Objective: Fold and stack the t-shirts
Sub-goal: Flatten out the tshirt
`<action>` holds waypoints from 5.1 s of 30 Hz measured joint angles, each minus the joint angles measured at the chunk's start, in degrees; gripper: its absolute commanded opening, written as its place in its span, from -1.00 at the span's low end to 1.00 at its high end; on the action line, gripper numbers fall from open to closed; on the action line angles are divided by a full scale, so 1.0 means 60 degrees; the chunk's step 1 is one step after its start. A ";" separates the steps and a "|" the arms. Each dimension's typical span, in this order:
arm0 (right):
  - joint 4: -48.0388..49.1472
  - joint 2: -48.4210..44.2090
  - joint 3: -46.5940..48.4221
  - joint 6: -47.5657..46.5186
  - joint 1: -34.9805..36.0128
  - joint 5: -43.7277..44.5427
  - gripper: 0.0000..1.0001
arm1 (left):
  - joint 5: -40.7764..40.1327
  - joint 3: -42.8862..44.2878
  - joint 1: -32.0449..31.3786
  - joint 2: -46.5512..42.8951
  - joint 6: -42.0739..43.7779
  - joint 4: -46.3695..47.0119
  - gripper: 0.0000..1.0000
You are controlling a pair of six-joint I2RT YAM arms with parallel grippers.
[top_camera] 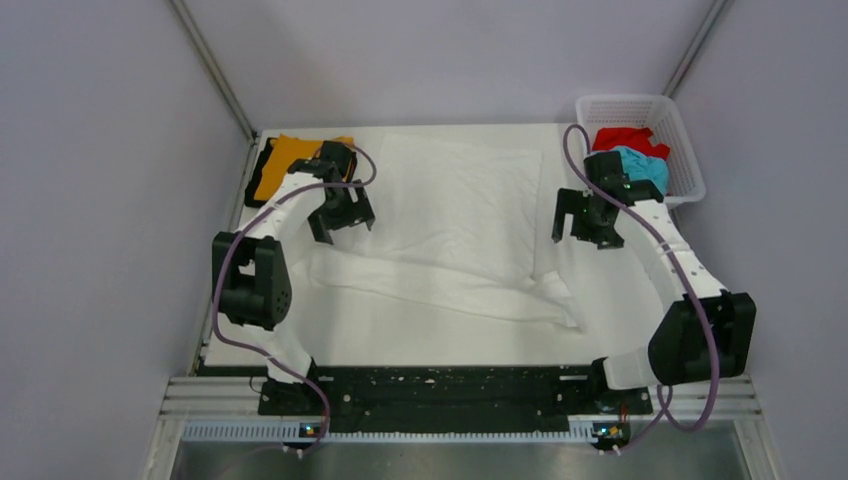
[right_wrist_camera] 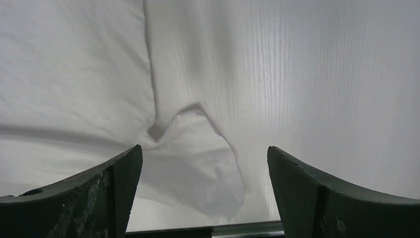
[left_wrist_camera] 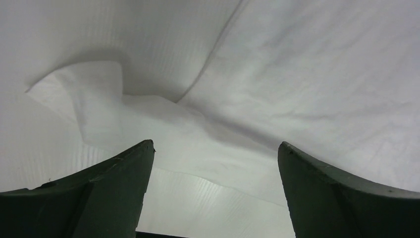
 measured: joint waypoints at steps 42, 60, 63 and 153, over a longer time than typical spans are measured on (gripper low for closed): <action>0.5220 0.2375 -0.2328 -0.0481 0.4320 -0.5122 0.90 | 0.4120 0.8896 -0.0229 0.7858 -0.0758 0.3162 0.98; 0.4681 0.1479 -0.1060 -0.0648 0.2943 -0.2721 0.97 | 0.2914 0.4197 -0.0969 0.3665 0.0368 0.3610 0.97; 0.4626 0.1479 -0.1078 -0.0481 0.2783 -0.1526 0.97 | 0.2109 0.1479 -0.1188 0.1009 0.0433 0.3916 0.98; 0.5654 0.0401 -0.2506 0.1745 0.0412 0.1472 0.97 | 0.0980 -0.4360 -0.2386 -0.0929 -0.0783 0.1730 -1.00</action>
